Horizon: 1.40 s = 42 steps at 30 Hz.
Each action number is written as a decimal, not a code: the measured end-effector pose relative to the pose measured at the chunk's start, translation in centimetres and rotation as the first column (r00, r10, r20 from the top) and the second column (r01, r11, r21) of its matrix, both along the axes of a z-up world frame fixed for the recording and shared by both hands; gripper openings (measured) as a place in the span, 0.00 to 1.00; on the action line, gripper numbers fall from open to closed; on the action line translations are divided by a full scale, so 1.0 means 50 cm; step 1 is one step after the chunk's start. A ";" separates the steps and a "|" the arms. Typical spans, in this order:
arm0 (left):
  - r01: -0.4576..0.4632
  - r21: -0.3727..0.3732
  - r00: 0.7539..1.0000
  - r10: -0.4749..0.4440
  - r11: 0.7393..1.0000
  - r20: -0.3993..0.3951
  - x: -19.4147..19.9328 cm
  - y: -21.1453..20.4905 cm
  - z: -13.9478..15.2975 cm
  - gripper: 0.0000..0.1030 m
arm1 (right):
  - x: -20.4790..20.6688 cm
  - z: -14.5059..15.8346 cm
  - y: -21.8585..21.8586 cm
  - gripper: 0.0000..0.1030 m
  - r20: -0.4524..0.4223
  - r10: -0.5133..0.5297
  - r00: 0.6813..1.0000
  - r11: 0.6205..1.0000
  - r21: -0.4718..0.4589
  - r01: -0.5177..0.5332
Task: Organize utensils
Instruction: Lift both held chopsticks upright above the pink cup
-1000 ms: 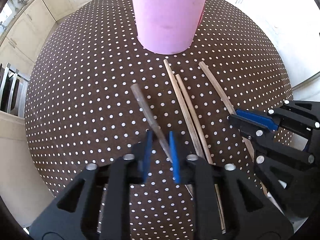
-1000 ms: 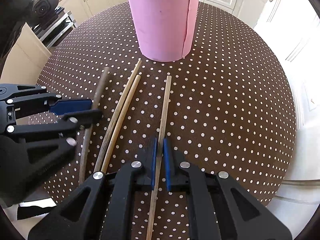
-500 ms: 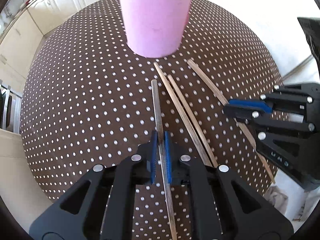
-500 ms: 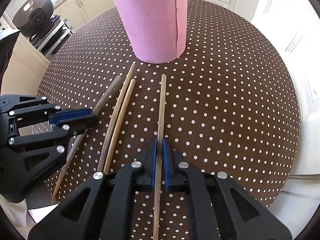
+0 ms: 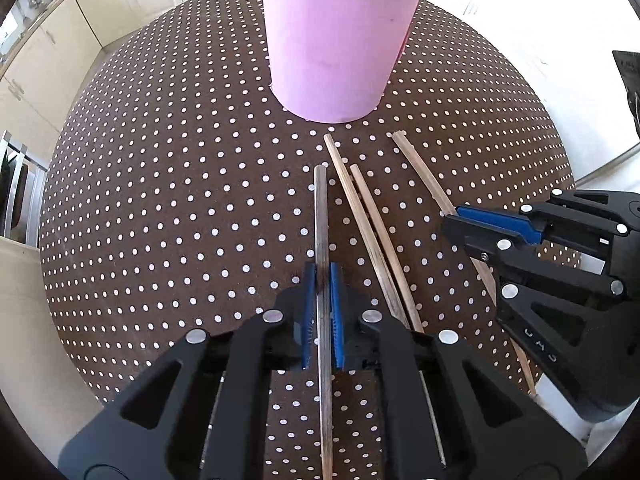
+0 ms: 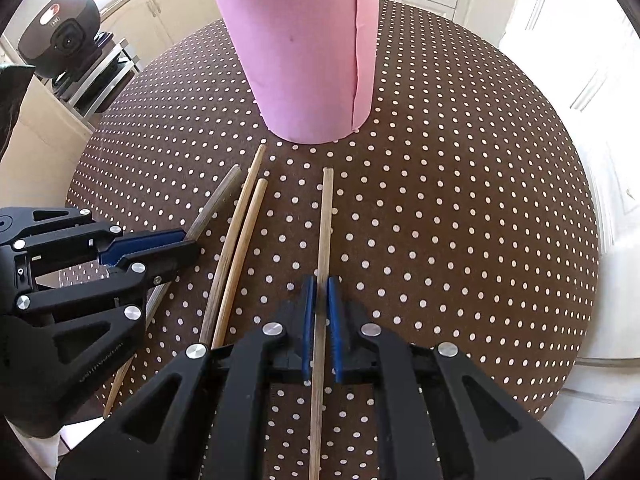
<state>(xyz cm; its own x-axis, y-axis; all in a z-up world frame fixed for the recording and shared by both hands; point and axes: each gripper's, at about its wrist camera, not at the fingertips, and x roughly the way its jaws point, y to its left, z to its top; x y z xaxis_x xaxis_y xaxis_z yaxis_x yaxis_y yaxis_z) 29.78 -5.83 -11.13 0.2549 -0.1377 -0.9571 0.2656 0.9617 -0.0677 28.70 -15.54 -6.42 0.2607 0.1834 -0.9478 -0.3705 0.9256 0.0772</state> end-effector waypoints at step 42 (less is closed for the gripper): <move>-0.018 -0.239 0.925 0.107 0.971 0.363 -0.063 0.164 0.191 0.06 | -0.048 0.151 -0.143 0.04 0.313 -0.244 0.918 0.907 0.409 0.102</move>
<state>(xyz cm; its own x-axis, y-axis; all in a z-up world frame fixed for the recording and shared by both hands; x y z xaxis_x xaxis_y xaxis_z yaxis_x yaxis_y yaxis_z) 26.64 2.35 -1.56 0.6006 -0.3119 -0.7362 0.2536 0.9475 -0.1945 26.30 -22.71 1.14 0.6216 0.4278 -0.6562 -0.2752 0.9036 0.3284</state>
